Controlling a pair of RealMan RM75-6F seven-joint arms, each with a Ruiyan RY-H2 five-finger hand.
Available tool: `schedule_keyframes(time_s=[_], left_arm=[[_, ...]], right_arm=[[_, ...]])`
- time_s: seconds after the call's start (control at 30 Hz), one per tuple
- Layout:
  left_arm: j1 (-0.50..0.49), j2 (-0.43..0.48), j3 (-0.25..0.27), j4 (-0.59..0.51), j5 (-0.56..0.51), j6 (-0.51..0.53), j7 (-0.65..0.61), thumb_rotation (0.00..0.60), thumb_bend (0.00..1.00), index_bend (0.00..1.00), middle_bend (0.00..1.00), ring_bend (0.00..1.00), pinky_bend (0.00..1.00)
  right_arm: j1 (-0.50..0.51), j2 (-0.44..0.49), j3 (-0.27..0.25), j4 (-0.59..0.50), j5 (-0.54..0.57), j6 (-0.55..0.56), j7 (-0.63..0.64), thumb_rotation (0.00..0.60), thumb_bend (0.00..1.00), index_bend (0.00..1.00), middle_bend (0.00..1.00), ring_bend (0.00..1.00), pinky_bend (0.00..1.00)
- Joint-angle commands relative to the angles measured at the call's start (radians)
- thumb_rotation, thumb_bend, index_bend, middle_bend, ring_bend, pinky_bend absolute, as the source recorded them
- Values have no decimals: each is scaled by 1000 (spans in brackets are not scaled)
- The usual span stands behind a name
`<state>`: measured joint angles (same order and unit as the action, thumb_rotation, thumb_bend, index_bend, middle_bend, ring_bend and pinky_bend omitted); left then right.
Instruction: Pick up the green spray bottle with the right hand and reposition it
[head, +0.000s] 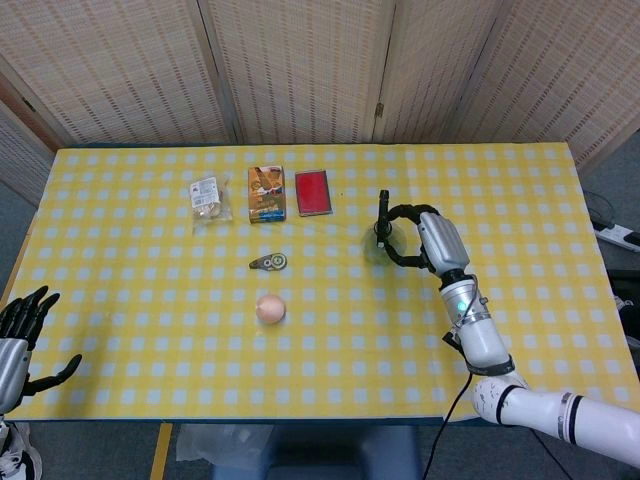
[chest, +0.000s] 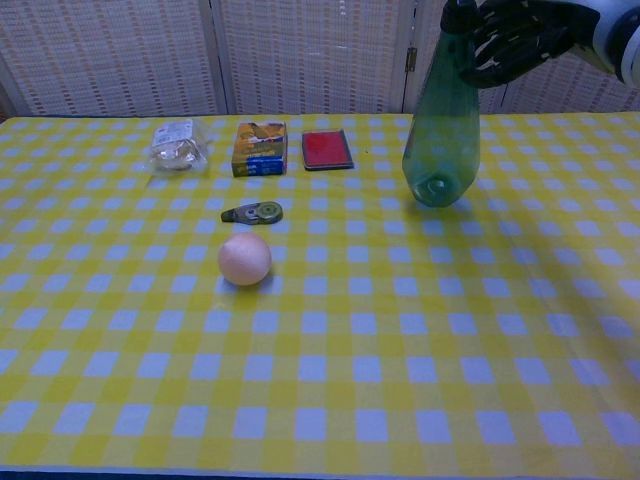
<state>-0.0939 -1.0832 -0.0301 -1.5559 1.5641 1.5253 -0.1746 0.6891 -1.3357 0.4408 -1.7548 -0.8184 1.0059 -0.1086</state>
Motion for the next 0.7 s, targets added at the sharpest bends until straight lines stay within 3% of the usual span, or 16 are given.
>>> schedule_keyframes(time_s=[0.03,0.37,0.7], left_arm=[[-1,-2,2,-1,2,-1,6,498,329,0,0,57,0],[-1,-4,2,-5,4,-1,16,501,329,0,0,57,0],[-3,-2,2,-7,-1,-6,16,502,329,0,0,58,0]], right_arm=[[32,92,45,-101,171,-43,-41,600,390,731,367,266,158],[58,196,77,-114,469,-180,79,600,390,752,367,268,157],[80,190,33,-81,431,-184,107,600,390,755,365,266,158]])
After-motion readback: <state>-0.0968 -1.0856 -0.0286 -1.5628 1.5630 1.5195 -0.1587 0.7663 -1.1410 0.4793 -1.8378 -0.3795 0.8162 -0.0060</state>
